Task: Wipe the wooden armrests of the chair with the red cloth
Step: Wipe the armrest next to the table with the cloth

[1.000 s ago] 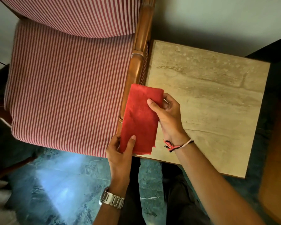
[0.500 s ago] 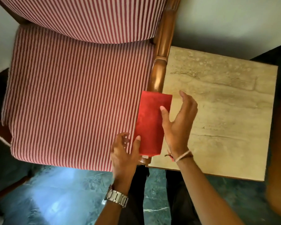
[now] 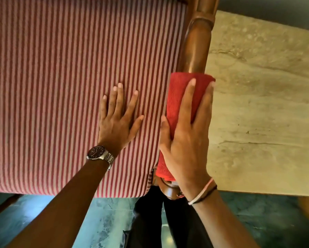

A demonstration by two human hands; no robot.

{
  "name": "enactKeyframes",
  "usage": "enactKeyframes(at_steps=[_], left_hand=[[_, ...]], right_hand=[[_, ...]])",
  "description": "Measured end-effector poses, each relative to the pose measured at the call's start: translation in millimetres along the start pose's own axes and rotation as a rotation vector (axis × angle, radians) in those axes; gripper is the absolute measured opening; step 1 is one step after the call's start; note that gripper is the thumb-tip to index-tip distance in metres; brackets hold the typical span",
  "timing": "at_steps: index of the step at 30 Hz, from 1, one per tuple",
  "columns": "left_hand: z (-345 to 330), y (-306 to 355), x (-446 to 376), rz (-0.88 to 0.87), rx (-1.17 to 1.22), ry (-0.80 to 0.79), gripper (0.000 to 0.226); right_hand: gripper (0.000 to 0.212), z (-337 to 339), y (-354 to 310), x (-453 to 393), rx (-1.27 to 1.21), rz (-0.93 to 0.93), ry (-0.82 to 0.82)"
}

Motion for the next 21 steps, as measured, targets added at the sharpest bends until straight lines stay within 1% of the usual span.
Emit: enactKeyframes(at_steps=[4, 8, 10, 13, 16, 18, 21], left_hand=[[-24.0, -2.9, -1.5, 0.027, -0.022, 0.109, 0.071], [-33.0, -6.5, -4.8, 0.013, -0.026, 0.163, 0.07], [-36.7, -9.2, -3.9, 0.01, -0.026, 0.173, 0.07], [-38.8, -9.4, -2.8, 0.009, -0.027, 0.2, 0.07], [-36.9, -9.2, -7.5, 0.007, -0.03, 0.224, 0.069], [-37.3, -8.9, -8.1, 0.014, -0.038, 0.232, 0.069], [-38.0, -8.6, -6.5, 0.01, -0.029, 0.223, 0.069]], right_hand=[[0.074, 14.2, 1.4, -44.9, -0.103, 0.013, 0.009], [0.071, 23.2, 1.4, -74.2, -0.061, 0.018, 0.073], [0.069, 16.0, -0.7, -59.1, -0.052, 0.015, 0.071], [0.072, 0.2, -1.8, 4.2, -0.092, 0.001, -0.039], [0.079, -8.8, 0.9, 52.5, -0.103, -0.027, -0.103], [0.08, -10.3, 4.0, 47.6, -0.111, -0.046, -0.087], [0.074, -0.5, 2.6, 3.1, -0.157, -0.046, -0.042]])
Point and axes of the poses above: each hand's wrist, its own x-axis away from the middle knuckle, its own z-axis out of the back of the hand, y = z × x, the point moved 3 cm from there along -x, towards the middle knuckle, and after that the axes turned 13 degrees about -y, right-handed, at the moved point
